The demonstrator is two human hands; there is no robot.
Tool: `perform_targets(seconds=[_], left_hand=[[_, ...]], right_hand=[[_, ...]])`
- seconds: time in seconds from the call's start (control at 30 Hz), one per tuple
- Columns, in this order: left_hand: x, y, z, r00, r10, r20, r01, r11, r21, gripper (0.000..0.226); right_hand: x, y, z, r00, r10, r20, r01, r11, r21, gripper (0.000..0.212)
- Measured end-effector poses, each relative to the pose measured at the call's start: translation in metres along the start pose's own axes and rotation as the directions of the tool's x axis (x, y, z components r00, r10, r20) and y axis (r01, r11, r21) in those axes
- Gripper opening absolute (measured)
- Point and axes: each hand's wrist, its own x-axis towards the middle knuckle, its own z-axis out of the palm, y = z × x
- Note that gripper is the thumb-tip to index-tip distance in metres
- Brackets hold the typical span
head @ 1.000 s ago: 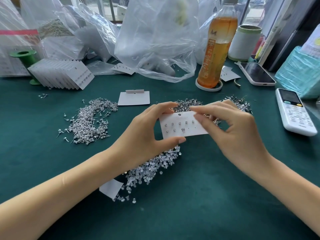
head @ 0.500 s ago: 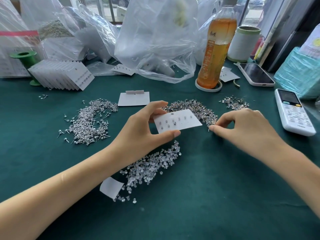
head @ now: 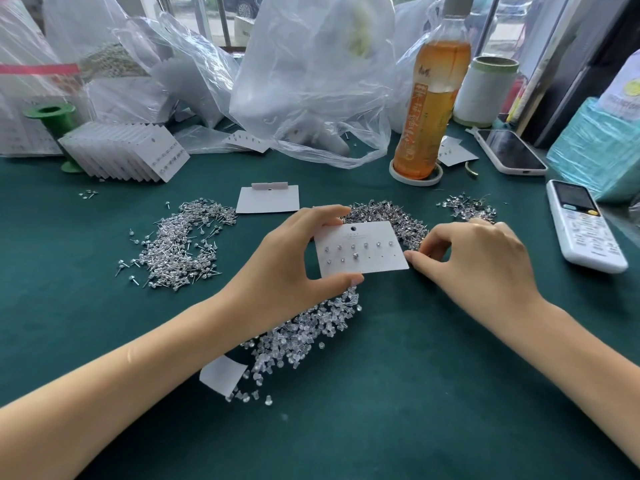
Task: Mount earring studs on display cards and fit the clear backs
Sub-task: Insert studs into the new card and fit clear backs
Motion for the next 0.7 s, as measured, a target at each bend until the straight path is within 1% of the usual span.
perform_targets(seconds=[0.3, 0.4, 0.47, 0.5, 0.53, 0.6, 0.63, 0.7], left_hand=[[0.0, -0.001, -0.001, 1.0, 0.016, 0.01, -0.016, 1.0, 0.009, 0.067], [0.0, -0.001, -0.002, 1.0, 0.014, 0.008, -0.015, 1.0, 0.013, 0.067], [0.0, -0.002, -0.002, 1.0, 0.014, 0.004, -0.014, 1.0, 0.019, 0.067], [0.0, -0.002, -0.003, 1.0, 0.015, 0.001, -0.015, 1.0, 0.019, 0.066], [0.0, -0.002, -0.003, 1.0, 0.015, 0.0, -0.015, 1.0, 0.017, 0.066], [0.0, -0.002, -0.003, 1.0, 0.014, 0.002, -0.014, 1.0, 0.012, 0.066], [0.0, -0.002, -0.002, 1.0, 0.014, 0.005, -0.014, 1.0, 0.011, 0.066], [0.0, -0.002, -0.002, 1.0, 0.018, 0.011, -0.018, 1.0, 0.011, 0.066]], right_hand=[[0.003, 0.001, 0.003, 1.0, 0.001, -0.029, -0.001, 1.0, -0.003, 0.016], [0.003, 0.003, 0.002, 1.0, -0.001, -0.005, 0.001, 1.0, 0.027, 0.012], [0.003, 0.006, 0.0, 0.999, 0.008, 0.043, -0.012, 0.993, 0.114, 0.01], [0.004, 0.007, -0.001, 0.997, 0.021, 0.074, -0.035, 0.98, 0.195, 0.009], [0.006, 0.008, -0.002, 0.993, 0.041, 0.107, -0.072, 0.952, 0.299, 0.01], [0.01, 0.009, -0.004, 0.985, 0.082, 0.154, -0.148, 0.858, 0.492, 0.013], [0.012, 0.01, -0.005, 0.982, 0.098, 0.158, -0.171, 0.815, 0.553, 0.015], [0.017, 0.015, -0.007, 0.984, 0.134, 0.12, -0.179, 0.778, 0.602, 0.019]])
